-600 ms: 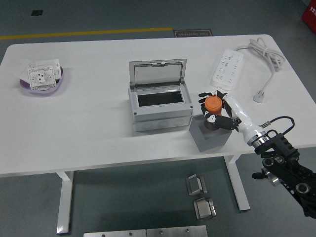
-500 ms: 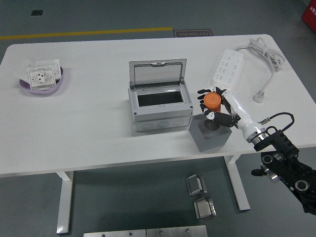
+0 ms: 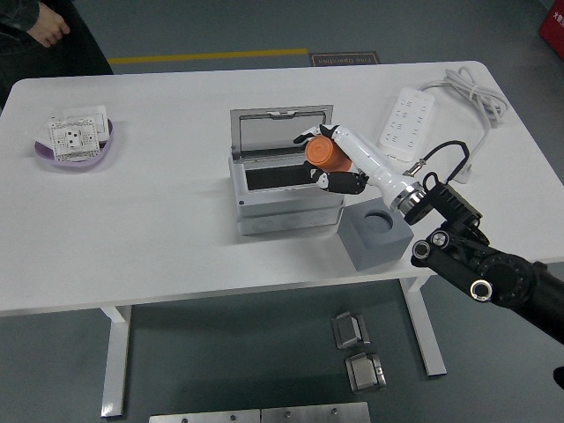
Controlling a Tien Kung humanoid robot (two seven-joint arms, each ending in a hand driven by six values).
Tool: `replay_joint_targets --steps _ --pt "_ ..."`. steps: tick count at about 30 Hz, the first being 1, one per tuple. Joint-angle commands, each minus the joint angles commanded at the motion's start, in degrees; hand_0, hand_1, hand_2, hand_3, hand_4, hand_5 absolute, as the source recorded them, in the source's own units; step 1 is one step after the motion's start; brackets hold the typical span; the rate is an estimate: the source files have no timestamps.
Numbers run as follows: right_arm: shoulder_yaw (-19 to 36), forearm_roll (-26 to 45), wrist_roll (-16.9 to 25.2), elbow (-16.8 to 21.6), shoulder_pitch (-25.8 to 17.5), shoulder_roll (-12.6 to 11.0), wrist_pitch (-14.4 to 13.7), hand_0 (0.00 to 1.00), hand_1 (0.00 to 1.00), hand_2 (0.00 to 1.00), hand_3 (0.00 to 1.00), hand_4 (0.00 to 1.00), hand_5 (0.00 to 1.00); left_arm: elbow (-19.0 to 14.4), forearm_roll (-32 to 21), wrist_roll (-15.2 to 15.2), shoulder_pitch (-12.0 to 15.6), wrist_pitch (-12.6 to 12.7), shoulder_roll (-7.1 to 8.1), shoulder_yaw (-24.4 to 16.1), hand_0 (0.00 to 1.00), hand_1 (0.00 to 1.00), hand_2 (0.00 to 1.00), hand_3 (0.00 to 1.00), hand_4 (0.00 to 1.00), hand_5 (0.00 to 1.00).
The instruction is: Pick up the cylinder from the cube,place it in the box,flap close box
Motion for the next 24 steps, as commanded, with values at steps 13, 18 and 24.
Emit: replay_joint_targets --steps 13,18,24 --pt "-12.14 -7.19 -1.54 -11.54 14.06 5.63 1.92 0.002 0.1 0.567 0.439 0.002 0.002 -0.02 1.81 0.59 -0.55 -0.08 0.65 -1.5 0.686 0.655 0.56 0.609 0.638 0.285" --pt "-16.03 -5.43 -1.03 -13.91 15.53 6.6 1.96 0.002 0.103 0.572 0.444 0.002 0.002 -0.07 2.04 0.62 -0.97 -0.09 0.67 -1.61 0.686 0.655 0.56 0.609 0.639 0.289" --pt "-18.65 -3.56 -0.08 -15.62 16.08 7.01 2.65 0.002 0.111 0.577 0.449 0.002 0.002 -0.09 2.52 0.75 -1.27 -0.11 0.77 -1.89 0.687 0.655 0.56 0.609 0.642 0.296"
